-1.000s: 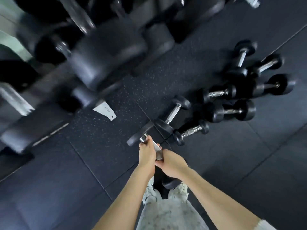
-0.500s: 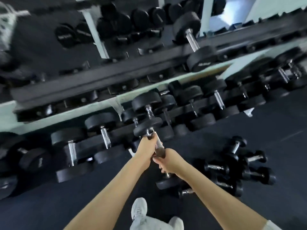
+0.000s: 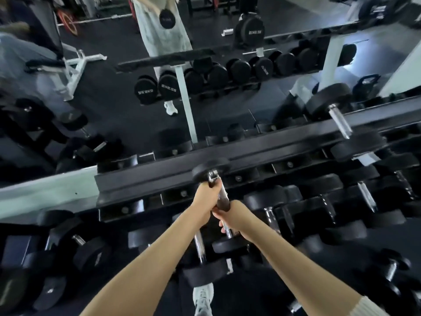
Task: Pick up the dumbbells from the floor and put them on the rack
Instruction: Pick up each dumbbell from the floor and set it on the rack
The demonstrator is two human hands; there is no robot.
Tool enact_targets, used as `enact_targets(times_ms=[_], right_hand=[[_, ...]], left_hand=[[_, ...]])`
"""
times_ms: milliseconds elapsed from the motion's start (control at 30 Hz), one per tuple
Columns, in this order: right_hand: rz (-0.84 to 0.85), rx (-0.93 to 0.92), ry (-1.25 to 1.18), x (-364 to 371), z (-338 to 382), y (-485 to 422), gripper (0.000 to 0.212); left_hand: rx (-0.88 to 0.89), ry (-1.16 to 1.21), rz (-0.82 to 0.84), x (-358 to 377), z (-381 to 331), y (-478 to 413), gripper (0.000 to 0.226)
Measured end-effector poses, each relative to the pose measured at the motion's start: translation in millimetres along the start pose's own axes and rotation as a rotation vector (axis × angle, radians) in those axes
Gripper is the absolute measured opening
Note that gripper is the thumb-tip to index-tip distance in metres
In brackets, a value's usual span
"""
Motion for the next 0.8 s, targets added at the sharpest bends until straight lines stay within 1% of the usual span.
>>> enact_targets(times_ms=[33,133,200,333,467,567,800], right_hand=[[-0.002,0.002,-0.024,10.8,15.1,-16.1,0.022],[0.017,0.011,-0.144,43.9,52.1,-53.9,0.014],[0.039,0.027,-0.211,69.1,74.5,-78.6,0.016],[0.089,0.037,-0.305,123.2,109.0,-128.0,0.020],[0.121,0.048,-0.261,170.1,129.9,-170.0,0.023],[0.180,0.045,-0.233,203.6,145.1,-194.7,0.022],[0.246,0.075,-0.281,260.6,161.2,-233.8,0.017]], left_hand=[[0.009,-0.024,-0.009,-20.0,-7.0,-12.7,0.030],[0.024,-0.083,-0.034,-74.4,-19.3,-45.7,0.031],[0.028,-0.111,-0.049,-111.5,-23.6,-66.5,0.027],[-0.012,-0.163,-0.076,-178.1,-18.8,-104.2,0.035],[-0.046,-0.149,-0.133,-235.9,-2.9,-132.4,0.038],[-0.075,-0.096,-0.177,-275.3,11.7,-147.0,0.030],[-0.110,-0.079,-0.175,-328.2,36.8,-178.7,0.038]])
Point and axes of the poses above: each hand's wrist, its own y-axis away from the middle knuckle, its own x-axis out of the palm, z = x × y, the point moved 10 cm from there along -y, towards the middle knuckle, and after that the axes turned 3 degrees about z, right-handed, at the moved point
